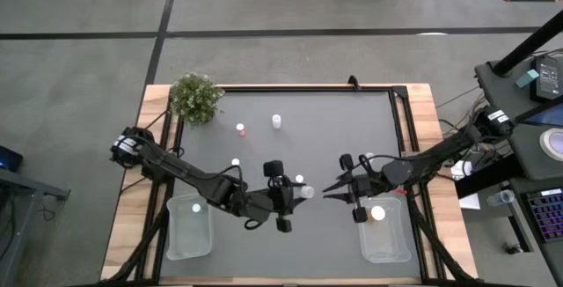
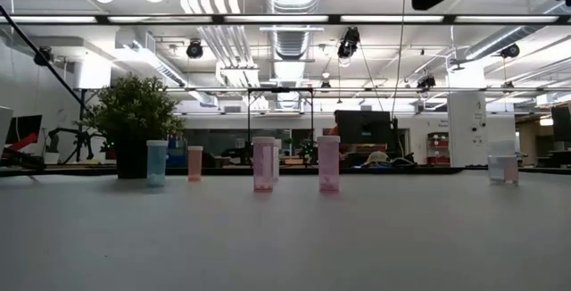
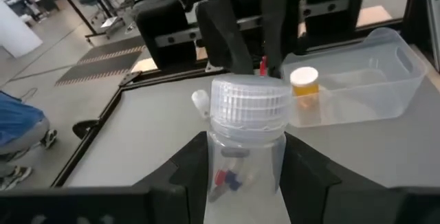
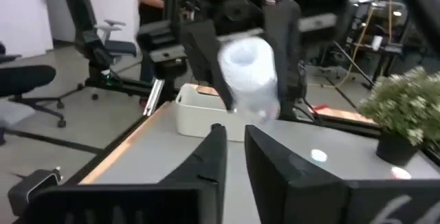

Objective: Pick and place medicine bottles into bin by pill shape (circle, oval)
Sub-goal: Put the left transparent capsule bottle into the transparent bin

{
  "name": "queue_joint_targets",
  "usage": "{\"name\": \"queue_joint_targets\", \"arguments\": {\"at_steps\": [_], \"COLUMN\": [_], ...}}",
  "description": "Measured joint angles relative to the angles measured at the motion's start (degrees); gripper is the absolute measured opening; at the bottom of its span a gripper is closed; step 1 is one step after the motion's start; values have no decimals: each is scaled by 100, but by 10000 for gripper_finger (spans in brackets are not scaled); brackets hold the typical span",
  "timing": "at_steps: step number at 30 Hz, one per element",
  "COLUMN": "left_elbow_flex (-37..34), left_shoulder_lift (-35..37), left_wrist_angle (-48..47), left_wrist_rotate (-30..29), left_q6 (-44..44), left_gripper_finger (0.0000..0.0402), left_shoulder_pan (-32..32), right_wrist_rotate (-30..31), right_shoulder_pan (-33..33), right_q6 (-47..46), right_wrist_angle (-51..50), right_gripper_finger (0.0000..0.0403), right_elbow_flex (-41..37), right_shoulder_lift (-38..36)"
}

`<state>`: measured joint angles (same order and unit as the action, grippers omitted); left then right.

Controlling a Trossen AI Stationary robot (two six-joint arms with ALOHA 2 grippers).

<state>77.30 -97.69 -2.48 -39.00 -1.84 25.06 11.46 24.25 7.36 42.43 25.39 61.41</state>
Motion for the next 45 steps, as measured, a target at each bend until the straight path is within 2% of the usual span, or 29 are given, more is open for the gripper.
{"name": "queue_joint_targets", "arguments": {"at_steps": [10, 14, 17, 23, 30, 35, 38, 45], "left_elbow_flex": [-270, -271, -271, -271, -271, -271, -271, -271], "left_shoulder_lift": [11, 15, 15, 15, 15, 15, 15, 15], "left_wrist_angle": [339, 334, 349, 353, 353, 352, 360, 357], "left_wrist_rotate": [11, 44, 47, 72, 85, 83, 87, 83], "left_q6": [-6, -25, -29, -43, -31, -21, -1, -21], "left_gripper_finger": [120, 120, 121, 121, 121, 125, 147, 230], "left_shoulder_pan": [1, 0, 0, 0, 1, 2, -4, -9], "right_wrist_rotate": [265, 333, 470, 517, 516, 519, 518, 505], "right_shoulder_pan": [50, 50, 48, 48, 48, 48, 48, 48], "right_q6": [896, 1021, 1019, 1049, 1070, 1046, 972, 797], "right_wrist_angle": [-73, -509, -940, -1362, -1390, -1390, -1388, -1436], "right_gripper_finger": [173, 200, 199, 170, 138, 133, 135, 135], "right_elbow_flex": [860, 1199, 1442, 1697, 1713, 1713, 1713, 1713], "right_shoulder_lift": [710, 849, 903, 958, 959, 968, 957, 952]}}
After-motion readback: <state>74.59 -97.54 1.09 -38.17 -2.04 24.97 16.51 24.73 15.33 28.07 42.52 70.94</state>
